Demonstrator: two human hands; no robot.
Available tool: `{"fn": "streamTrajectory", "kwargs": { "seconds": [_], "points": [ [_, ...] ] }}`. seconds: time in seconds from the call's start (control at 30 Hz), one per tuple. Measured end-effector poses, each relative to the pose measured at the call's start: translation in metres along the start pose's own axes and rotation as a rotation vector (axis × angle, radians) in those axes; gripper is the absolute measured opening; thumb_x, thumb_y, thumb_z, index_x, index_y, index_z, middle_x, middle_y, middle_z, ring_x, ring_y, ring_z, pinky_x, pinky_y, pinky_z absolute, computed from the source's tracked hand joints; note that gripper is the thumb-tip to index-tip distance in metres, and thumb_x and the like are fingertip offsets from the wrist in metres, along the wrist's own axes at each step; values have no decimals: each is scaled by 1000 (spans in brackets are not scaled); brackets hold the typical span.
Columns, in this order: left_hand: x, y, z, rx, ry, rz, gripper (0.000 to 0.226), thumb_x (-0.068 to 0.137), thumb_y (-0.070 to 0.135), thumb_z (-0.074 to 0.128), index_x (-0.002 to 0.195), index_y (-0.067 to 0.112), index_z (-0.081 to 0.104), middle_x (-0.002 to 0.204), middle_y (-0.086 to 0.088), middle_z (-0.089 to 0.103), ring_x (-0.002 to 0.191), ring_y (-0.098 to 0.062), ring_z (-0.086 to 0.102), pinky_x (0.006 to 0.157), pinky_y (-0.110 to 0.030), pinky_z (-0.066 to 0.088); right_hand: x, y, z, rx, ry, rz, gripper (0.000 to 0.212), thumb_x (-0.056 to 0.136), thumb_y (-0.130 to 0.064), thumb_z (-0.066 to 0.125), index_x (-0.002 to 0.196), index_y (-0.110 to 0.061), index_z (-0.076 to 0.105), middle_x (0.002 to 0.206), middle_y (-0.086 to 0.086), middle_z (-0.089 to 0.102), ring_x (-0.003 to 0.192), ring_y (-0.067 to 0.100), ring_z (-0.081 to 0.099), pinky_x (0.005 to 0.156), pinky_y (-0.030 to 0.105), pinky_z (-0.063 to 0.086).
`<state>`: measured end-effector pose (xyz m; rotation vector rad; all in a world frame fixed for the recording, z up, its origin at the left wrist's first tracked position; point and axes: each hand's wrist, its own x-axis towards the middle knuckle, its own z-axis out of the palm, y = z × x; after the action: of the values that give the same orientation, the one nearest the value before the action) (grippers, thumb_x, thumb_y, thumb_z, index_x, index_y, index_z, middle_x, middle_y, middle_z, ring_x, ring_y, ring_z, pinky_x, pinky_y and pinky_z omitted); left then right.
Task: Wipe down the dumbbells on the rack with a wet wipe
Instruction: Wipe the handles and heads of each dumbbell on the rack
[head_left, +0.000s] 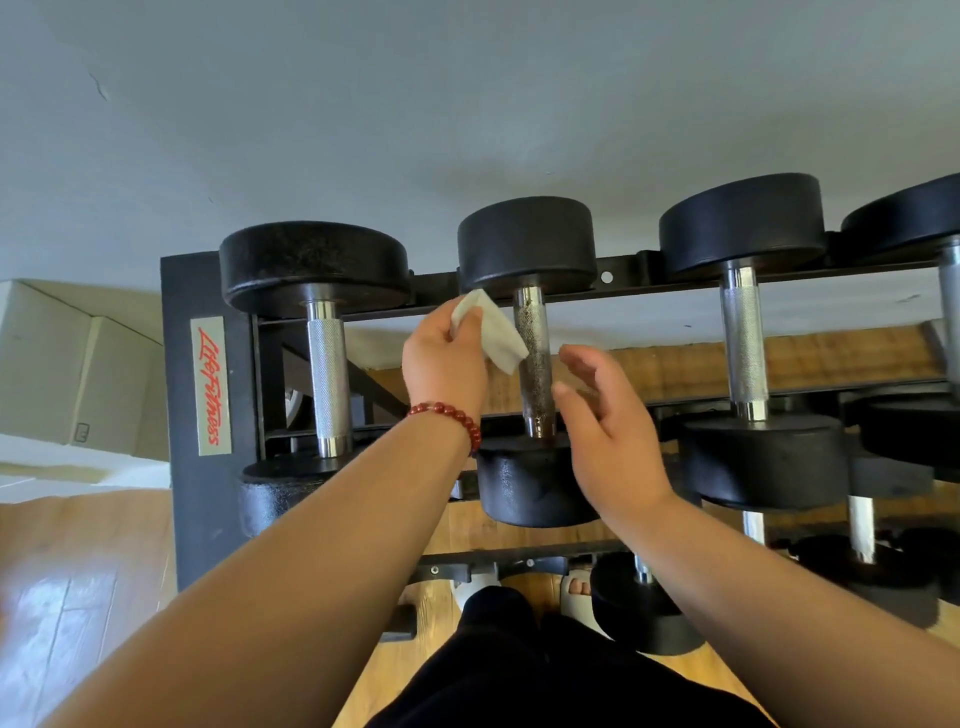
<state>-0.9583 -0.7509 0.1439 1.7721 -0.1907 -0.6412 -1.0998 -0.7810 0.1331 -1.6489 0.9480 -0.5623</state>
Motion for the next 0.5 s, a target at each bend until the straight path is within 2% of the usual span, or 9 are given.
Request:
{"fn": "streamTrajectory", "kwargs": {
  "seconds": [0.1, 0.2, 0.33, 0.5],
  "points": [
    [-1, -5, 3, 57, 88, 24, 27, 100, 24, 52, 124, 23, 64, 103, 12, 60, 95, -4, 56, 85, -23, 49, -4, 9, 3, -90, -13, -20, 31, 97, -25, 52, 126, -37, 51, 122, -24, 55, 119, -7, 48, 96, 15, 39],
    [-2, -16, -1, 20, 151, -23, 24, 99, 24, 54, 120, 20, 66, 105, 9, 63, 97, -8, 60, 86, -26, 53, -4, 13, 3, -125, -6, -21, 31, 97, -27, 51, 128, -34, 51, 123, -21, 56, 117, -6, 49, 95, 17, 41],
    [-3, -18, 5, -104, -62, -183, 10, 96, 21, 59, 95, 26, 68, 94, 1, 71, 92, -15, 68, 78, -33, 59, -4, 15, 5, -147, 17, -10, 31, 98, -28, 51, 129, -28, 54, 123, -16, 59, 116, -1, 53, 95, 23, 45],
    [7, -6, 11, -205, -218, -272, 11, 96, 17, 58, 93, 16, 69, 95, -8, 73, 96, -23, 70, 87, -40, 57, -5, 15, 5, -196, 49, 0, 29, 98, -30, 50, 126, -27, 56, 118, -15, 61, 108, -3, 55, 88, 20, 46]
  ]
}}
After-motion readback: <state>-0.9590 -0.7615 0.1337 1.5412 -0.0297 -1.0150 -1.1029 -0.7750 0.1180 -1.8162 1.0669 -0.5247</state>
